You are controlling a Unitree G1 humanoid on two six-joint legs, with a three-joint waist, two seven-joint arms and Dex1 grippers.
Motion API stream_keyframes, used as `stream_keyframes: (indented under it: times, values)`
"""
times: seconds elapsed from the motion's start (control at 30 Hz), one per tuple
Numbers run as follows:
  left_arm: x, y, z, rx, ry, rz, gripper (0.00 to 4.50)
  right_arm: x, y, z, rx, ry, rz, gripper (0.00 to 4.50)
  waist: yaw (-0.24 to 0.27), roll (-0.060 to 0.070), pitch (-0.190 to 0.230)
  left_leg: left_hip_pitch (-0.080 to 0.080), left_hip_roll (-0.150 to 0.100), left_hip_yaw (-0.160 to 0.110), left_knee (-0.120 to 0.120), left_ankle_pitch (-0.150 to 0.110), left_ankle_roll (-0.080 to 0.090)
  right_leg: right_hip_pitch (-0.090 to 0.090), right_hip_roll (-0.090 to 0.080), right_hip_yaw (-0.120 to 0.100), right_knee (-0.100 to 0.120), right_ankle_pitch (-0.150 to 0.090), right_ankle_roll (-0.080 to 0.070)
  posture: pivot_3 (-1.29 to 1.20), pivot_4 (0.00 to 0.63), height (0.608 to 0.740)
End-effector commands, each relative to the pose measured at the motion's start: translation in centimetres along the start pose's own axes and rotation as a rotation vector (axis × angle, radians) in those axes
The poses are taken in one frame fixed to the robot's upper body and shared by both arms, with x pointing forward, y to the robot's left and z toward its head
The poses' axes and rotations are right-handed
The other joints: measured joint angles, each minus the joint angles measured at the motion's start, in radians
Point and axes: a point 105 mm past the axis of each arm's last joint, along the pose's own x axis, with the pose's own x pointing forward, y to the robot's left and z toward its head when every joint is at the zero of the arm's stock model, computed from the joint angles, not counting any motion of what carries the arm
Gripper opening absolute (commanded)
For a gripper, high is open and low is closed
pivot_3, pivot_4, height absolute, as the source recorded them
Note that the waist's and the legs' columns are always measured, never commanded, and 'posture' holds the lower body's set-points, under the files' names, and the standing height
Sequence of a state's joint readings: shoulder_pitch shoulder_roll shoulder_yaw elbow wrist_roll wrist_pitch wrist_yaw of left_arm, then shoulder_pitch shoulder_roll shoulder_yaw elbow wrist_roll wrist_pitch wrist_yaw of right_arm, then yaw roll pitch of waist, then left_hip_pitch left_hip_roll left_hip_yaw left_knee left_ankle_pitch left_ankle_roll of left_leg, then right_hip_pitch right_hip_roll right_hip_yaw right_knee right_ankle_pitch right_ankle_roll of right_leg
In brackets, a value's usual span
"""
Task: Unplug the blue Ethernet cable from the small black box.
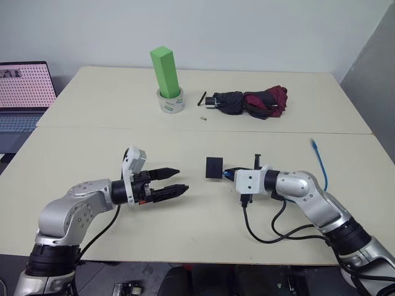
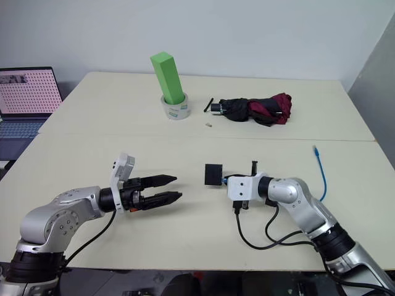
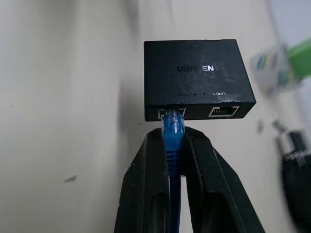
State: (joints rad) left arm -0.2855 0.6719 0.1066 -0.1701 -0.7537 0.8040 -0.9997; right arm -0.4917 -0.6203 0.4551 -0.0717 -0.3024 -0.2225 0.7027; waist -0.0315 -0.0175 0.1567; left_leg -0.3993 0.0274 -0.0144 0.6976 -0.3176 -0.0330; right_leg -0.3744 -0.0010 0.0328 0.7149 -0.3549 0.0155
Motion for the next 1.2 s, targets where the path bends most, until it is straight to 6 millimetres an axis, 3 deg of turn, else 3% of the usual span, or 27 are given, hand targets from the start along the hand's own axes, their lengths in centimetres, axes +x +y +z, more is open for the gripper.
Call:
stream_keyframes:
  times: [0.03, 0.4, 0.57, 0.6, 0.63, 1.0, 1.1, 1.2]
  values:
    - [0.8, -0.5, 1.4, -0.008, -0.052, -0.044, 4.5, -0.1, -1.1, 2.6, -0.182, -0.13, -0.05, 0.16, 0.0, 0.0, 0.0, 0.0, 0.0, 0.0, 0.0, 0.0, 0.0, 0.0, 0.0, 0.0, 0.0, 0.0, 0.0, 0.0, 0.15, 0.74]
    - [2.2, -1.3, 1.9, -0.032, -0.079, -0.124, 4.5, -0.5, -2.0, 4.0, -0.234, -0.239, -0.15, 0.16, 0.0, 0.0, 0.0, 0.0, 0.0, 0.0, 0.0, 0.0, 0.0, 0.0, 0.0, 0.001, 0.0, 0.0, 0.0, 0.0, 0.15, 0.74]
    - [2.3, -1.5, 2.1, -0.042, -0.098, -0.139, 3.73, -0.5, -1.9, 3.9, -0.232, -0.247, -0.16, 0.16, 0.0, 0.0, 0.0, 0.0, 0.0, 0.0, 0.001, 0.0, 0.0, 0.0, 0.0, 0.001, 0.0, 0.0, 0.0, 0.0, 0.15, 0.74]
    - [2.3, -1.5, 2.1, -0.044, -0.1, -0.141, 3.32, -0.5, -2.0, 3.9, -0.235, -0.248, -0.16, 0.16, 0.0, 0.0, 0.0, 0.0, 0.0, 0.0, 0.001, 0.0, 0.0, 0.0, 0.0, 0.001, 0.0, 0.0, 0.0, 0.0, 0.15, 0.74]
    - [2.4, -1.6, 2.0, -0.045, -0.1, -0.141, 3.28, -0.4, -2.0, 3.9, -0.239, -0.252, -0.162, 0.16, 0.0, 0.0, 0.0, 0.0, 0.0, 0.0, 0.001, 0.0, 0.0, 0.0, 0.0, 0.001, 0.0, 0.0, 0.0, 0.0, 0.15, 0.74]
    - [2.4, -1.9, 2.1, -0.057, -0.104, -0.165, 0.93, -0.2, -2.0, 4.6, -0.255, -0.292, -0.18, 0.16, 0.0, 0.0, 0.0, 0.0, 0.0, 0.0, 0.001, 0.0, 0.0, 0.0, 0.0, 0.001, 0.0, 0.0, 0.0, 0.0, 0.15, 0.74]
    - [2.3, -1.9, 2.1, -0.061, -0.101, -0.172, 0.79, -0.2, -2.0, 4.8, -0.259, -0.306, -0.181, 0.16, 0.0, 0.0, 0.0, 0.0, 0.0, 0.0, 0.001, 0.0, 0.0, 0.0, 0.0, 0.001, 0.0, 0.0, 0.0, 0.0, 0.15, 0.74]
    - [2.3, -1.9, 2.1, -0.062, -0.098, -0.176, 0.79, -0.4, -1.8, 4.4, -0.254, -0.3, -0.155, 1.05, 0.0, 0.0, 0.0, 0.0, 0.0, 0.0, 0.001, 0.0, 0.0, 0.0, 0.0, 0.001, 0.0, 0.0, 0.0, 0.0, 0.15, 0.74]
